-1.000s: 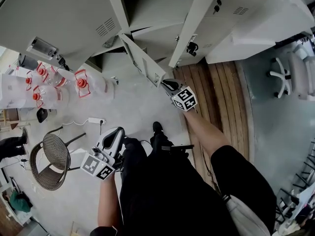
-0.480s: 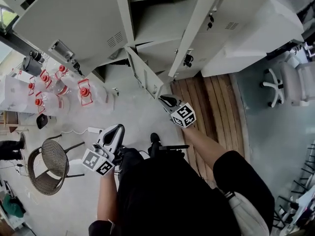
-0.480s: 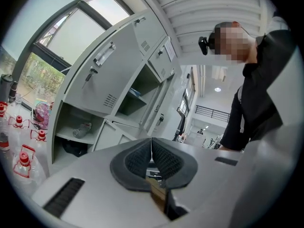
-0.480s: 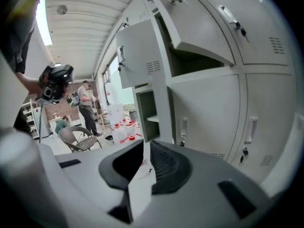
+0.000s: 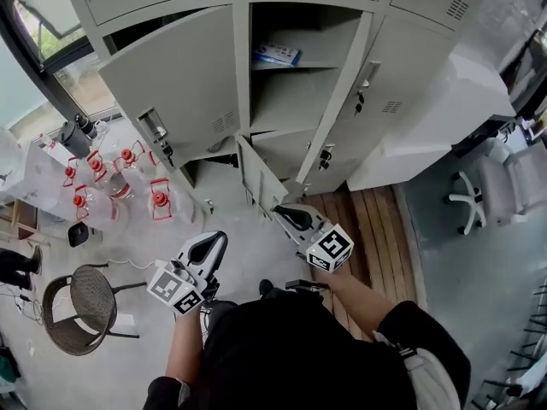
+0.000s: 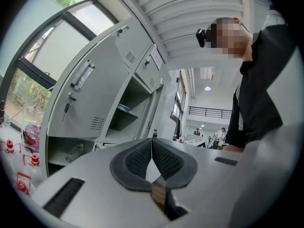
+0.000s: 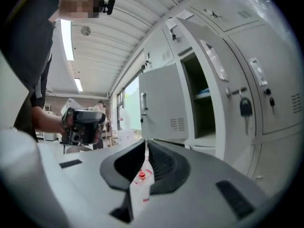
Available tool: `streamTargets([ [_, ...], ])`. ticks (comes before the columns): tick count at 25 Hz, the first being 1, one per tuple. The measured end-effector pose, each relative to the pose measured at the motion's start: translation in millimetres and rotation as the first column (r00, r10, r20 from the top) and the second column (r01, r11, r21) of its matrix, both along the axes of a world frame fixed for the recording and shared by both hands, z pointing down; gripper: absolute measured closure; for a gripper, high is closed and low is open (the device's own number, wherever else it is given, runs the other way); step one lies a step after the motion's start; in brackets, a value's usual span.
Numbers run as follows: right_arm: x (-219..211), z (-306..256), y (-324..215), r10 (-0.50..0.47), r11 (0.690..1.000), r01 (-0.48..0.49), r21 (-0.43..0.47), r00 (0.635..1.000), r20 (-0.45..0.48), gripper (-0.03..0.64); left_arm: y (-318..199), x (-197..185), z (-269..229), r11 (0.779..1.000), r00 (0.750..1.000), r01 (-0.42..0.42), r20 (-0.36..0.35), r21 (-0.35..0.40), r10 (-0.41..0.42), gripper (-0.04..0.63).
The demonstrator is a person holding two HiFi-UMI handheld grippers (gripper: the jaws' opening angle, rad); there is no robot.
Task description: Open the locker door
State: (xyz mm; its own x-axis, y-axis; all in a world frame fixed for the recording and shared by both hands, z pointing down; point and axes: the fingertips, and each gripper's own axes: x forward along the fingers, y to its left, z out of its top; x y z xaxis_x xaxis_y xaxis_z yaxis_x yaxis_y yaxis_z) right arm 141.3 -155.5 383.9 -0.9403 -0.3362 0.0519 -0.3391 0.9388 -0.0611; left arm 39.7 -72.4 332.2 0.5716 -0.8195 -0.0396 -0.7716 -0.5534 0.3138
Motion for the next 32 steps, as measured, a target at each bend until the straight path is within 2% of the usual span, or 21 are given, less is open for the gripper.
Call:
streamTargets([
  [7,-15.7,-95.6,20.1,-0.129,0.989,0.121,0.091,0.987,0.098,0.603,-10.7,11.9,-45.4,0.994,0.997,-0.039,0.068,0.099,0.032,0.578],
  [15,-14.2,-147.0,41.0,-0.281,0.957,0.265,0.116,0.946,0.161,0.603,-2.4,25.3,-80.1,0.983,0.991,-0.106,0.094,0.149,0.093,0.578],
  [23,5.3,-140.2,47.1,-0.260,0.965,0.249,0.085,0.952,0.163,0.604,-8.9,54.1,-86.6,0.967,0.975,-0.201,0.126,0.157,0.182,0.578],
  [28,8.9,-145.6,59.2,-0.305,0.951,0.291,0.104,0.938,0.165,0.604,-12.6,61.1,-90.6,0.964,0.973,-0.213,0.127,0.157,0.194,0.578],
  [32,16.7,-147.3,60.7,-0.300,0.953,0.285,0.104,0.937,0.177,0.604,-14.6,66.9,-89.1,0.963,0.969,-0.228,0.132,0.146,0.210,0.578],
])
